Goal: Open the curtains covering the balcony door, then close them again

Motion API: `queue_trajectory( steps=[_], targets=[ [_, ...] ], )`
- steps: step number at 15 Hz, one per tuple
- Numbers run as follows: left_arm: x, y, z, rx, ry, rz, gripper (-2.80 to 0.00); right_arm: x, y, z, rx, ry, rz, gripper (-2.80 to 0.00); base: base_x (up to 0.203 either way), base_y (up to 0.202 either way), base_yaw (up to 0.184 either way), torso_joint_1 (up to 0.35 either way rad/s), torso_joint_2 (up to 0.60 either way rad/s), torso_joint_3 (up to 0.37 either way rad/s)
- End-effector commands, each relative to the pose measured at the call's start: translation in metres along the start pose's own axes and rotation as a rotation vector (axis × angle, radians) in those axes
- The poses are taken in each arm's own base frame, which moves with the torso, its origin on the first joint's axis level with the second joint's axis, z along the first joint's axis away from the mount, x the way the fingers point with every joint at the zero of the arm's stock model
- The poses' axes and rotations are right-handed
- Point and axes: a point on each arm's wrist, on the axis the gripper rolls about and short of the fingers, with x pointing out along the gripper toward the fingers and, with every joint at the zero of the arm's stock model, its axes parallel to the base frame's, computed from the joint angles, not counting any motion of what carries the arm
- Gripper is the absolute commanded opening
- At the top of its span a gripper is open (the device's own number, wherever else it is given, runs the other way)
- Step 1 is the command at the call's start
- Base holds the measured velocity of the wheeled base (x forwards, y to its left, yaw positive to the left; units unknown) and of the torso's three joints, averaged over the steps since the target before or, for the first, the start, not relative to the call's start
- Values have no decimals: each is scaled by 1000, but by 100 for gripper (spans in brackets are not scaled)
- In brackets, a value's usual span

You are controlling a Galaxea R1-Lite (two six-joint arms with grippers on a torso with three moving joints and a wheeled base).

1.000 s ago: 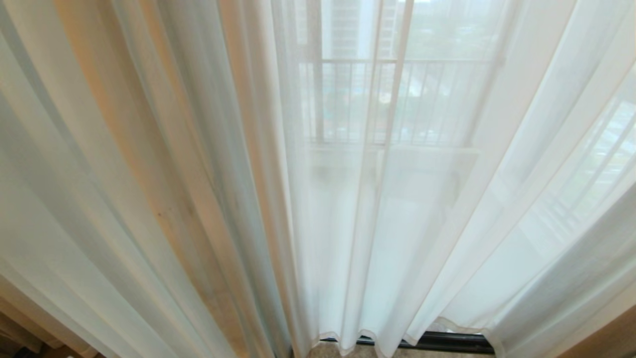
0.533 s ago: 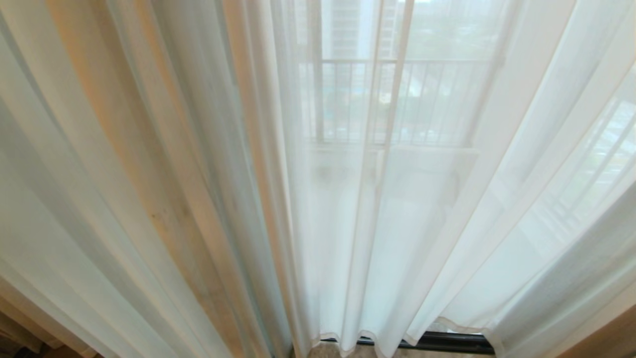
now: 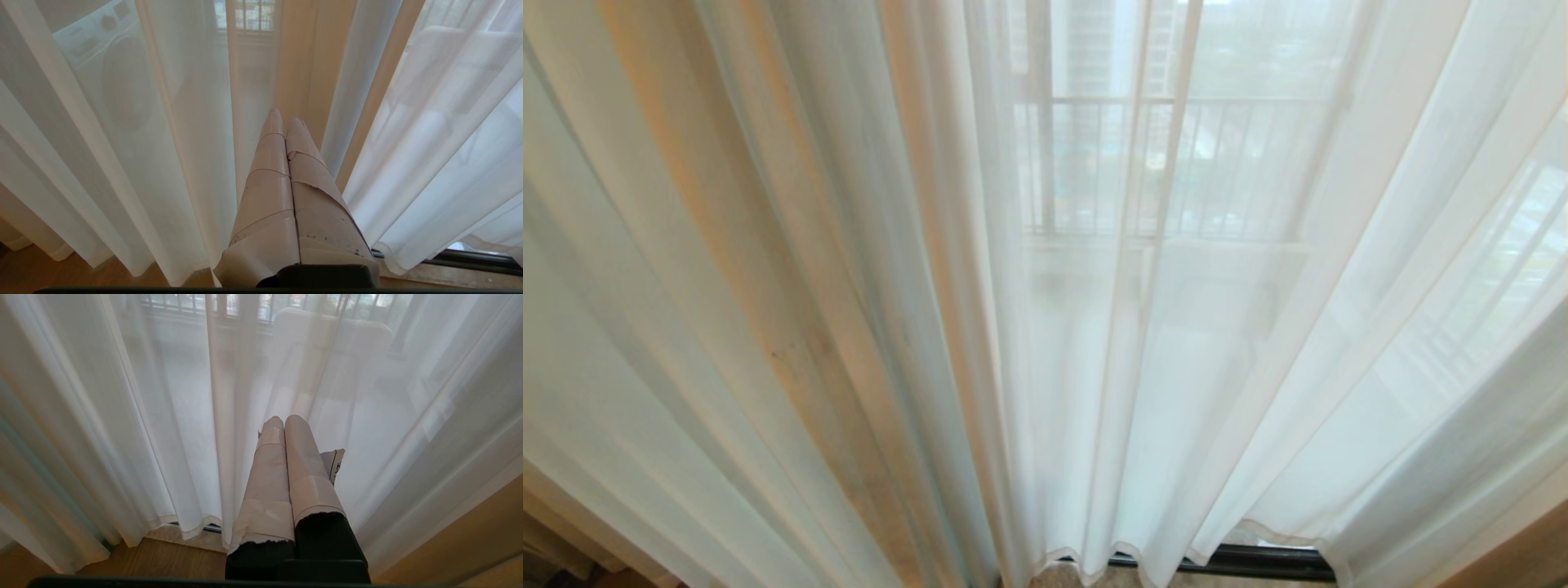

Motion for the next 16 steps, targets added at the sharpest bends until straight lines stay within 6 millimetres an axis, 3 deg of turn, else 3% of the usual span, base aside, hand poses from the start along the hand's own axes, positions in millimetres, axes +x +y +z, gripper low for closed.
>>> queue_trajectory(
  steps=[1, 16],
  targets=[
    [0, 0, 0, -1, -2, 1, -280, 0, 0, 0, 0, 0, 1, -280, 0, 0, 0, 0, 0, 0],
    [0, 0, 0, -1, -2, 1, -280, 0, 0, 0, -1, 0, 1, -280, 0, 0, 0, 0, 0, 0]
  ],
)
